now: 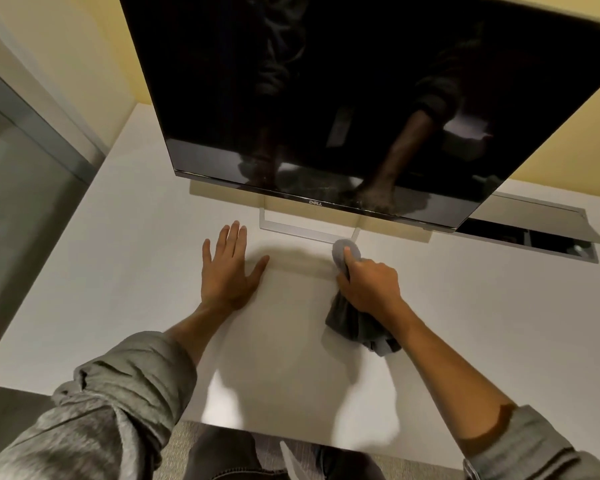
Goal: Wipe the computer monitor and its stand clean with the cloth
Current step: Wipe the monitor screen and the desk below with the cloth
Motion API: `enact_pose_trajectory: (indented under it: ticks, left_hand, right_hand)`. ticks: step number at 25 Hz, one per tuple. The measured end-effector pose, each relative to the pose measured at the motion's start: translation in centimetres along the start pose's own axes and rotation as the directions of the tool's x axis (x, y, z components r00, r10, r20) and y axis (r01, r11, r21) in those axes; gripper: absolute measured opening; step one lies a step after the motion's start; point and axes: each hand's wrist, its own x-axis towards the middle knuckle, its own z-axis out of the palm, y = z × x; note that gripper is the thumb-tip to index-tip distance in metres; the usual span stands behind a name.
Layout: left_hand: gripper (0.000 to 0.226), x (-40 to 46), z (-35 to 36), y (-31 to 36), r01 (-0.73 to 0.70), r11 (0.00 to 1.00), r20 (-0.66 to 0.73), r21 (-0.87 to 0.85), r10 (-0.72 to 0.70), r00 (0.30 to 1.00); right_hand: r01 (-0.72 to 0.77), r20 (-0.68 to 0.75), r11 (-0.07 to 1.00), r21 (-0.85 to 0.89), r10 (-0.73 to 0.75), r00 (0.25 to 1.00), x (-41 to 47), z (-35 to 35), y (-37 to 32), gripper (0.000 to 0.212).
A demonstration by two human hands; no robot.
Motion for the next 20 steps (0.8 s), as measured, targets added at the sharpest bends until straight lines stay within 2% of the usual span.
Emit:
enact_pose_trajectory:
  ticks: [2,4,6,7,8,10,11,12,16,18,19,20]
  left_hand:
    - [0.084,0.0,0.3,-0.1,-0.014,1.000,-0.032,-0.025,0.013,0.999]
    - [0.081,0.2,0.5,-0.3,-0.017,0.999,-0.054,-0.036,0.015,0.998]
    - [0.074,0.3,0.7,-0.3,-0.016,1.000,-0.054,-0.019,0.015,0.998]
    - [0.070,0.2,0.8,-0.4,-0.023,1.000,-0.052,0.003,0.023,0.998]
    - [0.066,0.1,1.0,-0.4,-0.032,0.999,-0.051,0.026,0.033,0.998]
    - [0.062,0.1,1.3,-0.7,-0.036,0.998,-0.046,0.048,0.038,0.998]
    - [0.061,0.1,1.3,-0.7,-0.032,0.999,-0.046,0.042,0.034,0.998]
    - [0.061,0.0,1.3,-0.7,-0.029,0.999,-0.044,0.031,0.031,0.999]
    - [0.060,0.0,1.3,-0.6,-0.032,0.999,-0.043,0.016,0.033,0.999]
    - [0.061,0.0,1.5,-0.7,-0.026,0.999,-0.045,0.040,0.028,0.999]
    - [0.061,0.0,1.4,-0.7,-0.024,0.999,-0.043,0.044,0.026,0.999]
    - [0.061,0.0,1.4,-0.5,-0.022,0.999,-0.040,0.047,0.024,0.999]
  right_hand:
    - [0.036,-0.143,0.991,0.132,-0.017,0.990,0.4,-0.2,-2.4,0.044]
    - [0.167,-0.297,0.959,0.229,-0.095,0.950,1.9,-0.4,-5.9,0.047]
    - [0.310,-0.435,0.941,0.136,-0.225,0.872,4.6,0.4,-9.1,0.043]
    - [0.319,-0.438,0.945,0.074,-0.256,0.861,6.0,0.7,-10.5,0.042]
    - [0.288,-0.383,0.956,0.051,-0.248,0.890,7.7,0.7,-11.7,0.044]
    - [0.130,-0.096,0.988,0.085,-0.122,0.988,10.1,-0.4,-13.8,0.049]
    - [0.070,0.050,0.997,0.043,-0.072,0.996,10.7,-0.9,-14.4,0.050]
    - [0.066,0.099,0.998,-0.003,-0.065,0.993,11.1,-1.2,-14.8,0.048]
    - [0.095,0.135,0.995,-0.004,-0.094,0.986,10.3,-1.4,-14.7,0.052]
    - [0.127,-0.045,0.992,0.007,-0.126,0.991,8.7,0.6,-14.4,0.047]
    - [0.132,-0.163,0.987,0.087,-0.116,0.980,7.8,1.4,-14.4,0.045]
    - [0.127,-0.220,0.976,0.178,-0.086,0.972,7.1,1.9,-14.4,0.043]
